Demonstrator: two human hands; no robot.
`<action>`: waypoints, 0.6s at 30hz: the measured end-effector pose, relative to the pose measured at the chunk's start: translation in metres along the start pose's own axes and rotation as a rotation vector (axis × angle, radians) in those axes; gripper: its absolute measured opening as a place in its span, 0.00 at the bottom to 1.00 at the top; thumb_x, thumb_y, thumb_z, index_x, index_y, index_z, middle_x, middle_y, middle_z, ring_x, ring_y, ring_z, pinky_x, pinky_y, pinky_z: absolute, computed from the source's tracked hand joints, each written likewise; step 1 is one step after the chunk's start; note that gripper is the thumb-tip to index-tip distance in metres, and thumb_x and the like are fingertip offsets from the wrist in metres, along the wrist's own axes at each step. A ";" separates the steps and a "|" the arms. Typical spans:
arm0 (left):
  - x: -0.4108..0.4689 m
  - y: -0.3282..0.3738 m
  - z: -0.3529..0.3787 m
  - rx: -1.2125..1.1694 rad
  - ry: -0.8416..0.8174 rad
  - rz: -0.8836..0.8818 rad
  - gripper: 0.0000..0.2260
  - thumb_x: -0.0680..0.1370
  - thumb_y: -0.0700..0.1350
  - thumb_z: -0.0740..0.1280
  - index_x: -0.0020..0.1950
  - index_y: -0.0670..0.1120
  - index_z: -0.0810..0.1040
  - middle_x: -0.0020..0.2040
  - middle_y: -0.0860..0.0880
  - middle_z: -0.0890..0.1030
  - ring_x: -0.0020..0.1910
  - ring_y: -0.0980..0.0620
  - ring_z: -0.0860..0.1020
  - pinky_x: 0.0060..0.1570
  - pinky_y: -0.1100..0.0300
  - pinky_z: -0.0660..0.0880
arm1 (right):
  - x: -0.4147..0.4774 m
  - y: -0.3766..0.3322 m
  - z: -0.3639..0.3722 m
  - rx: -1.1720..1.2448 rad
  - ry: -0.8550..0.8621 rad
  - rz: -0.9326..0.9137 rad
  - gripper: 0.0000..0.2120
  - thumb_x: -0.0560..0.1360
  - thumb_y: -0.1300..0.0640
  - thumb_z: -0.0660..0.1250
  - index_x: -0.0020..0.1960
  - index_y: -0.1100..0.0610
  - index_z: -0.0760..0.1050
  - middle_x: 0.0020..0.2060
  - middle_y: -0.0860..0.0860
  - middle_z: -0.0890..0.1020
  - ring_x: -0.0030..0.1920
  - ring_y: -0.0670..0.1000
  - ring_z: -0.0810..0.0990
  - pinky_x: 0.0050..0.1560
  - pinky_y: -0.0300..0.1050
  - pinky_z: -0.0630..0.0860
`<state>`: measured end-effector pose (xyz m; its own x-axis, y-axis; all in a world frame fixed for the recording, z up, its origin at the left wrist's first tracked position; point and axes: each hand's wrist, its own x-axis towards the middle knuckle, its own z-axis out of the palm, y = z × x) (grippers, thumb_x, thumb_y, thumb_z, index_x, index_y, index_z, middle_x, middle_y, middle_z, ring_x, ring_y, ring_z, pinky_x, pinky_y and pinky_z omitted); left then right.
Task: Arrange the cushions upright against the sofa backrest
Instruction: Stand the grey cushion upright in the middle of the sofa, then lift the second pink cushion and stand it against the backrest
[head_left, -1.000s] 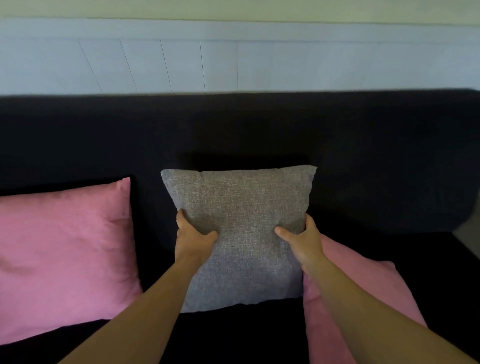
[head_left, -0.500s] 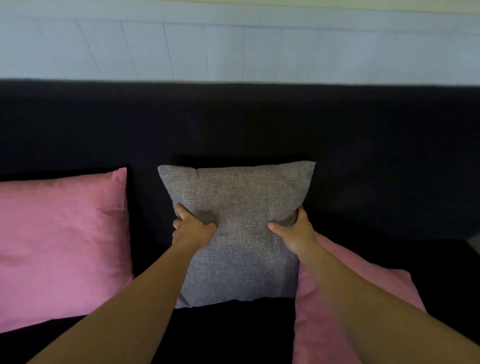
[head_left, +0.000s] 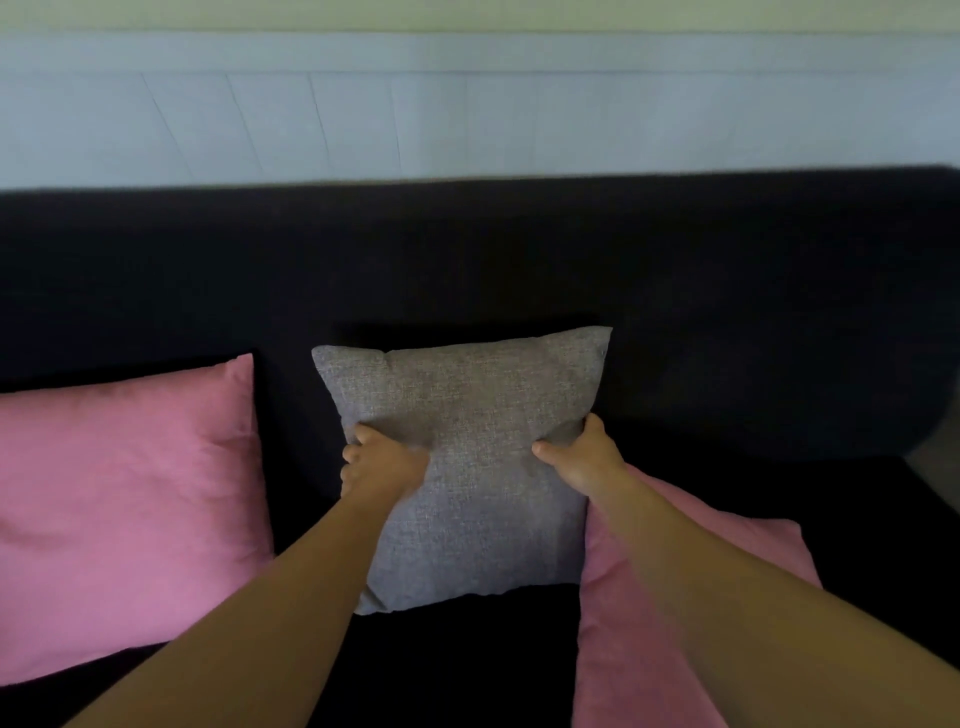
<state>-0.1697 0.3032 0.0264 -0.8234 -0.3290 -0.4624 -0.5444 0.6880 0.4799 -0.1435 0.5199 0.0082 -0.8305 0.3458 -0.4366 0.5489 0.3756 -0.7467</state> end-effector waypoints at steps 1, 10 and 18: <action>-0.006 0.004 -0.002 0.021 0.009 0.012 0.40 0.74 0.55 0.66 0.77 0.42 0.48 0.72 0.38 0.64 0.66 0.36 0.70 0.60 0.45 0.74 | -0.004 -0.003 -0.005 -0.003 0.006 0.003 0.44 0.70 0.47 0.72 0.77 0.57 0.53 0.70 0.56 0.71 0.67 0.58 0.73 0.67 0.54 0.71; -0.086 0.077 0.014 0.131 0.049 0.327 0.30 0.75 0.50 0.66 0.73 0.42 0.60 0.70 0.39 0.65 0.67 0.39 0.68 0.63 0.46 0.70 | -0.045 -0.002 -0.092 -0.011 0.240 0.060 0.43 0.75 0.46 0.67 0.79 0.56 0.47 0.73 0.59 0.67 0.69 0.60 0.71 0.64 0.51 0.70; -0.128 0.106 0.088 0.004 -0.248 0.459 0.24 0.75 0.49 0.65 0.67 0.37 0.73 0.63 0.38 0.77 0.58 0.41 0.77 0.56 0.54 0.74 | -0.077 0.072 -0.173 0.067 0.353 0.215 0.36 0.74 0.47 0.68 0.75 0.58 0.57 0.67 0.59 0.72 0.62 0.60 0.76 0.56 0.49 0.75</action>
<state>-0.1076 0.4752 0.0712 -0.9140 0.1699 -0.3685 -0.1357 0.7278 0.6722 -0.0242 0.6692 0.0752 -0.6081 0.6881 -0.3959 0.6893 0.2103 -0.6933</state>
